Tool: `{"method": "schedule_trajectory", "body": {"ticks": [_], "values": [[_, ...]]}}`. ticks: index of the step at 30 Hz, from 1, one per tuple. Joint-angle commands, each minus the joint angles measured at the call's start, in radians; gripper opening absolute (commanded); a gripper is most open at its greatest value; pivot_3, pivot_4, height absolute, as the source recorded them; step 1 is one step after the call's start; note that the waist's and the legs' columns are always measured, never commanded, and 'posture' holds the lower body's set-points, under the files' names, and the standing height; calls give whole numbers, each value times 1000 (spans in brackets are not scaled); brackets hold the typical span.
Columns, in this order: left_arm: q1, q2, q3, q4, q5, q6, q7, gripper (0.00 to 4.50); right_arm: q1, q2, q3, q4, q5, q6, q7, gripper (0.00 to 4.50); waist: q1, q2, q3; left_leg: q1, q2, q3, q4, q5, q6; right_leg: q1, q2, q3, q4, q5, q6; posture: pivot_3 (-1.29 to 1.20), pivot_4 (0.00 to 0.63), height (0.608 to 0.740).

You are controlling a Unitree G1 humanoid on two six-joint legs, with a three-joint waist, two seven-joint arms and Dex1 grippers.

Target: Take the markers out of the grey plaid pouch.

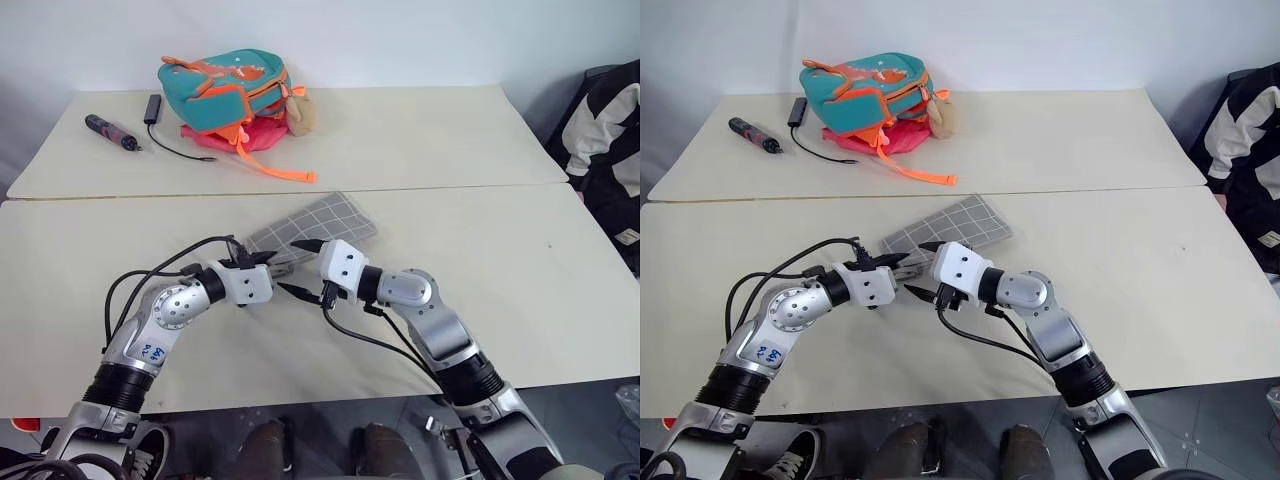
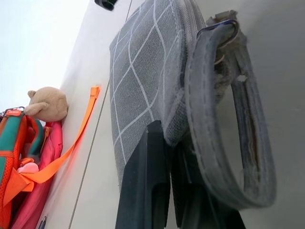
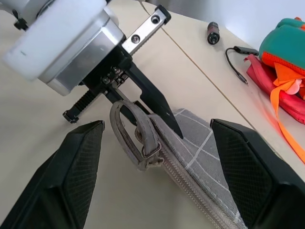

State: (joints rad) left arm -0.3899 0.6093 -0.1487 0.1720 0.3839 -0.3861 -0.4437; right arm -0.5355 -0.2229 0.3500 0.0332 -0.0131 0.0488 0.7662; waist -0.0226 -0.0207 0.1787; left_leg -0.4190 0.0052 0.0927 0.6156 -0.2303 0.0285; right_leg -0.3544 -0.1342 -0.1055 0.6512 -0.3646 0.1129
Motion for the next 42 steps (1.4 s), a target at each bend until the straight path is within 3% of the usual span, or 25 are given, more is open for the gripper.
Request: {"method": "schedule_trajectory", "body": {"ticks": [1,9,17,20,29,42], "values": [[2,-10,-29,-6,3,-3,-10,0,-23,9,11,-9,-9,-35,-3,3714,0,0,0,0,0,0,0,0,0,0,0,0,0,0,0,0,150,740],[-7,-15,-31,-23,0,6,-18,0,-48,-24,51,53,-100,-143,-8,3714,0,0,0,0,0,0,0,0,0,0,0,0,0,0,0,0,150,740],[-10,-17,-43,-28,4,8,-21,0,-65,32,34,72,-79,-144,-26,3714,-1,0,0,0,0,0,1,0,0,0,0,0,0,0,0,0,150,740],[-14,-20,-49,-28,5,9,-22,0,-74,31,44,94,-92,-170,-21,3159,-1,0,0,0,0,0,1,0,0,0,0,0,0,0,0,0,150,740],[-14,-21,-52,-30,3,10,-30,0,-70,29,46,102,-82,-184,4,35,-2,0,0,0,0,0,1,0,0,0,0,0,0,0,0,0,150,740],[-11,-15,-45,-28,1,11,-32,0,-54,9,5,82,-58,-160,5,35,-2,0,0,0,0,0,1,0,0,0,0,0,0,0,0,0,150,740]]}}
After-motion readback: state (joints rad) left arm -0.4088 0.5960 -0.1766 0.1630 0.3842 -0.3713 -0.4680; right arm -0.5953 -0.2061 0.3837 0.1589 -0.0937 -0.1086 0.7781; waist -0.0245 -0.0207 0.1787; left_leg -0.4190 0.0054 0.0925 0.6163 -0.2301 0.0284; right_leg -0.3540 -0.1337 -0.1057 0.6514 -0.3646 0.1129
